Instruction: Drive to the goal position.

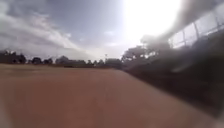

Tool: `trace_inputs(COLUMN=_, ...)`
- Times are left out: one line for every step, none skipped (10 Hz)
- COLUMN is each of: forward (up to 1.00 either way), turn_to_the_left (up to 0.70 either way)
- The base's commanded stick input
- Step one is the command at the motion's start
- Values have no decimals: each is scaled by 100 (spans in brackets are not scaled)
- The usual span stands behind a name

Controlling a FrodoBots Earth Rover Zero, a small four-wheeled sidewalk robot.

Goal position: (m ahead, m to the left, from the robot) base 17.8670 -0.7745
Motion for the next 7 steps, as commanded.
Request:
trace_inputs(forward=70, turn_to_the_left=0)
trace_inputs(forward=70, turn_to_the_left=0)
trace_inputs(forward=70, turn_to_the_left=0)
trace_inputs(forward=70, turn_to_the_left=0)
trace_inputs(forward=70, turn_to_the_left=0)
trace_inputs(forward=70, turn_to_the_left=0)
trace_inputs(forward=70, turn_to_the_left=0)
